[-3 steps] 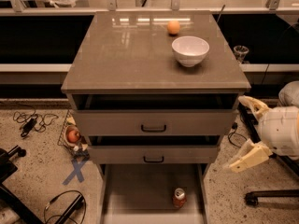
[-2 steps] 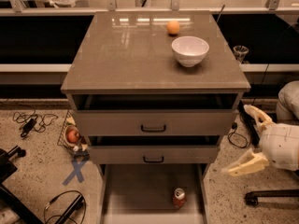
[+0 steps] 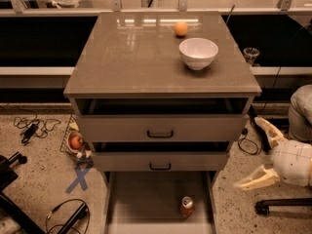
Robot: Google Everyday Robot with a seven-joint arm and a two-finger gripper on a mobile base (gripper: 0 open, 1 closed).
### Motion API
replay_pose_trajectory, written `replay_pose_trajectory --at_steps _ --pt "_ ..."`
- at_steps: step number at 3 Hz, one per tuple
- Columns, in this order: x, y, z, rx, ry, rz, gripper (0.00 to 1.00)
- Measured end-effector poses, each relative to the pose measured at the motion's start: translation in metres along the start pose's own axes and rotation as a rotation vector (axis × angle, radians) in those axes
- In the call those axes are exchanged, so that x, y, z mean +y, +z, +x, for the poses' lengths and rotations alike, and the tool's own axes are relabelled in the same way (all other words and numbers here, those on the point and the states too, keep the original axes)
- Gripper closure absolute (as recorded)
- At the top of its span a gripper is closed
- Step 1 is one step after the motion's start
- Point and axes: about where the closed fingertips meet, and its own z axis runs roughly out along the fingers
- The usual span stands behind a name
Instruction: Pick coke can from bottom drawer and place on counter
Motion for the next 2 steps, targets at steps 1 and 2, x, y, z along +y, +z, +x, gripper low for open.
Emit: replay_pose_trajectory --at_steps 1,2 --pt "0.018 0.023 0.053 -0.040 0.049 0.034 0.00" --pt "0.037 0.047 0.117 -0.091 0.076 0.077 0.00"
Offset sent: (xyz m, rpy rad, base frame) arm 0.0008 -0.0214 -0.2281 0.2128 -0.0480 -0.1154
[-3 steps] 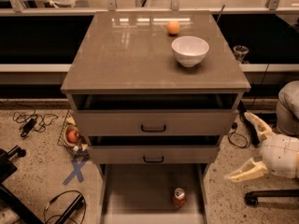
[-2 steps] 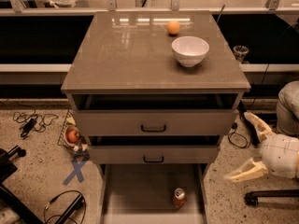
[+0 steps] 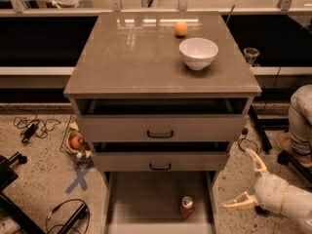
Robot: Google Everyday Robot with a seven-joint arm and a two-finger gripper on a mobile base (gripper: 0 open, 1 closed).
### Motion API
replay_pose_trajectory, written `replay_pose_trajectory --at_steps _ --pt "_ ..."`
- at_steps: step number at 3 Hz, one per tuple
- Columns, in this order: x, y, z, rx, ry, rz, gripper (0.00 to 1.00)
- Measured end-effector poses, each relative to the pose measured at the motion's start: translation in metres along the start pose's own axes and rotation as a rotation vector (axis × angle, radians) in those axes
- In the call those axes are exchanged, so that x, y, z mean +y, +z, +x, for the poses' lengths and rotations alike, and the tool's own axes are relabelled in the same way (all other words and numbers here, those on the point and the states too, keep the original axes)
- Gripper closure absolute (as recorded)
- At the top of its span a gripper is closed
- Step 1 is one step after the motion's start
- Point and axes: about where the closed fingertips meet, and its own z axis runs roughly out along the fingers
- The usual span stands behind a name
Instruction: Pick coke can from bottom drawer and place on counter
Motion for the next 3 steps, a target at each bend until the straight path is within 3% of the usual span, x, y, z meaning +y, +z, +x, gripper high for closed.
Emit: replay_pose_trajectory --at_steps 1,2,3 --pt "0.008 0.025 0.085 -0.043 0.018 0.023 0.00" --pt "0.011 0.049 0.134 -0.029 0.036 0.004 0.00" --pt "0.034 0.083 0.187 -0.037 0.108 -0.050 0.00"
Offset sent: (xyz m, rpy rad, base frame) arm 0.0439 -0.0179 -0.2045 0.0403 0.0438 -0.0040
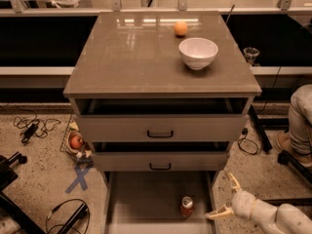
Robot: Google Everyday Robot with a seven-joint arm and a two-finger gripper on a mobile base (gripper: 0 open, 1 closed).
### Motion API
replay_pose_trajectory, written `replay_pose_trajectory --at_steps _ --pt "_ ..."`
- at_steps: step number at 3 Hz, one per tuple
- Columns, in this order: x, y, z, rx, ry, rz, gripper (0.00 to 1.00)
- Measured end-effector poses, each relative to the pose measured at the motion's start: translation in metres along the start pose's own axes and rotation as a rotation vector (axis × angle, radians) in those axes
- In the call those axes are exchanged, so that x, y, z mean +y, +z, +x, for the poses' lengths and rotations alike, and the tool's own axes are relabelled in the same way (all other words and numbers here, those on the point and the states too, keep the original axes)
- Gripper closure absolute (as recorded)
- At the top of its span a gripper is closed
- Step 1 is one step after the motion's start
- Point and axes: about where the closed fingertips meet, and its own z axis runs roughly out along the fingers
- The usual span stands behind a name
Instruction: Pick coke can from bottom drawer and place on counter
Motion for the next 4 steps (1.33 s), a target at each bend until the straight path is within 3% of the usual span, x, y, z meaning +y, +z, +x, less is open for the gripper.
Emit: replay_pose_trajectory --at_steps 1,3,4 --pt "0.001 0.001 0.001 -0.002 0.002 -0.001 0.00" --pt "0.021 0.045 0.060 0.066 0.023 -0.108 0.00" --pt "0.027 0.063 0.095 0.071 -0.017 -0.182 0.00"
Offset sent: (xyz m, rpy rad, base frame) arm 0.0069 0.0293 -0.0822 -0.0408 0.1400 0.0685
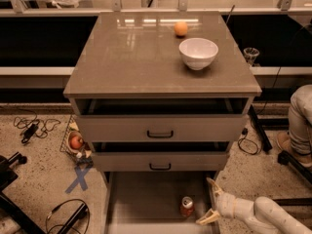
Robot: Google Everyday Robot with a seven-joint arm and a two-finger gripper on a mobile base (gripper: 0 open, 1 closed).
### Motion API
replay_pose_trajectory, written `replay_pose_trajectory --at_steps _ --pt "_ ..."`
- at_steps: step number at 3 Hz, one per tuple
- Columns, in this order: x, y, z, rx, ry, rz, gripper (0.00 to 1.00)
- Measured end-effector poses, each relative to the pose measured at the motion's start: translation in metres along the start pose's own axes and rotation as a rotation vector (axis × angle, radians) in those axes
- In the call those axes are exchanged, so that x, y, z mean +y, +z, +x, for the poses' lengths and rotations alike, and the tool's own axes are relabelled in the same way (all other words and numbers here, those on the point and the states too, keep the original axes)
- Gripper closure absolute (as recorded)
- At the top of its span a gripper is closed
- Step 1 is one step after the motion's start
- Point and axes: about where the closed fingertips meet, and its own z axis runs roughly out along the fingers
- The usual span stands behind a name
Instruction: Pick coke can from bottom drawer and place on counter
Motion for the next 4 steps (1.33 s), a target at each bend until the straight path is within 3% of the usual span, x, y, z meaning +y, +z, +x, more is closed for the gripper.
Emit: replay_pose_trajectory --at_steps 3,4 --pt "0.016 0.063 0.073 0.047 -0.016 -0.141 0.00" --pt "0.021 0.075 0.087 0.059 -0.011 -0.167 0.00"
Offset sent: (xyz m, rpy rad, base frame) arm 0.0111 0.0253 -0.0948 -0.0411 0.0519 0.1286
